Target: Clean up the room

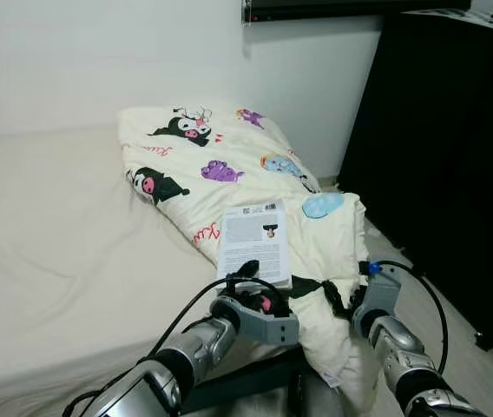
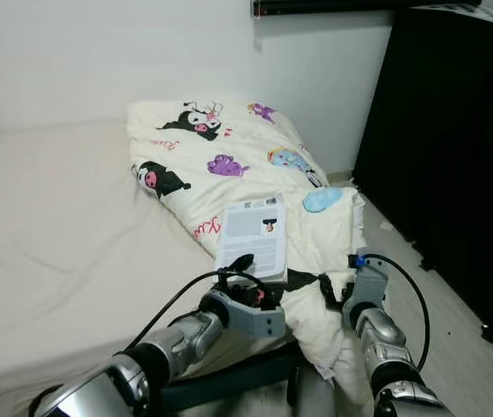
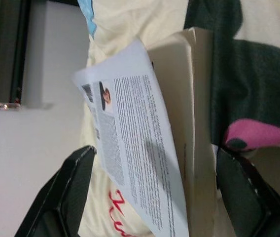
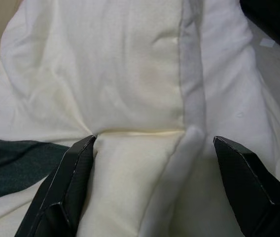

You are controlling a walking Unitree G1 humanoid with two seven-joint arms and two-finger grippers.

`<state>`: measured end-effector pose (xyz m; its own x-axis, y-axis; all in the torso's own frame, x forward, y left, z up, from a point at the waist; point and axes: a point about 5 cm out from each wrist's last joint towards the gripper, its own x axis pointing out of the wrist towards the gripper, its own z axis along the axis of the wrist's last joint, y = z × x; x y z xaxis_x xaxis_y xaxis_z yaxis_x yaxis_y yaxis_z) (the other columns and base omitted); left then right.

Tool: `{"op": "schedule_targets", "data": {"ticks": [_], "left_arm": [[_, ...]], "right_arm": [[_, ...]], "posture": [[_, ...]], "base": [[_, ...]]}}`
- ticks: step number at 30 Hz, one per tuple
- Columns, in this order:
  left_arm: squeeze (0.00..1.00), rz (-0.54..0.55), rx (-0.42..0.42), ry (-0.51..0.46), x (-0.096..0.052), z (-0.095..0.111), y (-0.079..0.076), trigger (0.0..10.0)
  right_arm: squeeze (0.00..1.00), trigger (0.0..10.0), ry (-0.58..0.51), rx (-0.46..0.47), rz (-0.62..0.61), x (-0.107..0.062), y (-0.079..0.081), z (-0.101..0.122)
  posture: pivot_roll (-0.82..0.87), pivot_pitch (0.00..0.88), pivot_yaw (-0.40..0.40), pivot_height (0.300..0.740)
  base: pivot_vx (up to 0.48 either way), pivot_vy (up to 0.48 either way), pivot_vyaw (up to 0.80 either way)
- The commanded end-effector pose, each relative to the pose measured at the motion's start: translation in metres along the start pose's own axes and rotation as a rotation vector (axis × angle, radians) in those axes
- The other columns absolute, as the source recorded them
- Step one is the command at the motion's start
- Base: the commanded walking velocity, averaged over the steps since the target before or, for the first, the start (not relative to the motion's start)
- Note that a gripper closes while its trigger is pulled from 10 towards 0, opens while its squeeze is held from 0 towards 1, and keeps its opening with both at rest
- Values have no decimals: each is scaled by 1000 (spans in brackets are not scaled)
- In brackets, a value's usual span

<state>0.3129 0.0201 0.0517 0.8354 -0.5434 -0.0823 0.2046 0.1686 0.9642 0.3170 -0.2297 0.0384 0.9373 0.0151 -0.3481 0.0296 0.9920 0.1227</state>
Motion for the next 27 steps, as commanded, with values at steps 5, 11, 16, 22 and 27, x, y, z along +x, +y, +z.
{"op": "schedule_targets", "data": {"ticks": [5,11,16,22,27], "left_arm": [[0,-28,81,56,-1,-8,-3,4235],[0,-65,212,130,-10,-30,-7,0],[0,-69,236,152,-12,-36,-6,0],[0,-31,229,215,-15,-53,4,0],[0,206,9,283,-5,-71,52,0]], "right_arm": [[0,10000,-7,11,-24,-1,-7,4],[0,10000,-11,8,-29,-2,-8,5],[0,10000,-15,6,-30,-1,-9,6],[0,10000,-23,2,-31,-1,-10,9],[0,10000,-57,6,-28,0,-9,17]], "posture": [[-134,20,-32,502],[-141,22,-38,502],[-141,23,-39,502],[-149,18,-39,502],[-142,19,-38,502]], "base": [[0,0,0],[0,0,0],[0,0,0],[0,0,0],[0,0,0]]}}
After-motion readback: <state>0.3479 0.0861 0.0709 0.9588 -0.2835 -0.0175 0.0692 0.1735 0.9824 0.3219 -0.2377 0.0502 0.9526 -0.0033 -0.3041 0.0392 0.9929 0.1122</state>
